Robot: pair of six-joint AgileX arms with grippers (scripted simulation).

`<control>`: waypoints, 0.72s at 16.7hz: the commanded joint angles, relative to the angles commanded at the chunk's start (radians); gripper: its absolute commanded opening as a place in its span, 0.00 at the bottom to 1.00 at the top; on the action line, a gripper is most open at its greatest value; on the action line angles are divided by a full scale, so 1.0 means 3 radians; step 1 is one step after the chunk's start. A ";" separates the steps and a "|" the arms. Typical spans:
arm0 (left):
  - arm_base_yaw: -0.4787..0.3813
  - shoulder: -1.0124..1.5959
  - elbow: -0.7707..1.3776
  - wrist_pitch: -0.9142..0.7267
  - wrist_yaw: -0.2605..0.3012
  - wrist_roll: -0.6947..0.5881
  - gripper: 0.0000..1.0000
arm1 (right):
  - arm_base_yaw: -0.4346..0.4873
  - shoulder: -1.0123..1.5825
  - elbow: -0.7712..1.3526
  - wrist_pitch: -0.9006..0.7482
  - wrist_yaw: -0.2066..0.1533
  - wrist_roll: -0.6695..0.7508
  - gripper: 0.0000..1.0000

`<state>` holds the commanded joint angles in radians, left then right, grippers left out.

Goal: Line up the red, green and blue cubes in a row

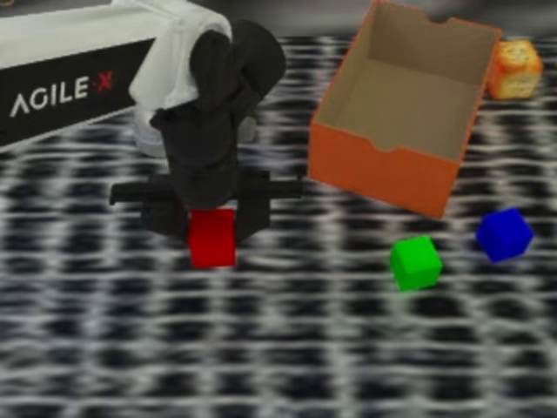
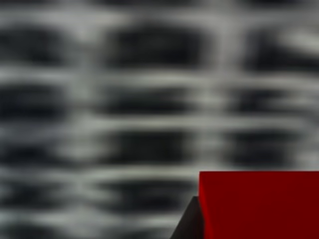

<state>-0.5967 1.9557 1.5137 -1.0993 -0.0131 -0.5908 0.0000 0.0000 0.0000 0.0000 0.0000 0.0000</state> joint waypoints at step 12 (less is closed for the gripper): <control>0.0000 0.0274 -0.0577 0.0851 0.0002 0.0004 0.00 | 0.0000 0.0000 0.0000 0.0000 0.0000 0.0000 1.00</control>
<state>-0.5967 2.0380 1.3407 -0.8439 -0.0126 -0.5896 0.0000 0.0000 0.0000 0.0000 0.0000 0.0000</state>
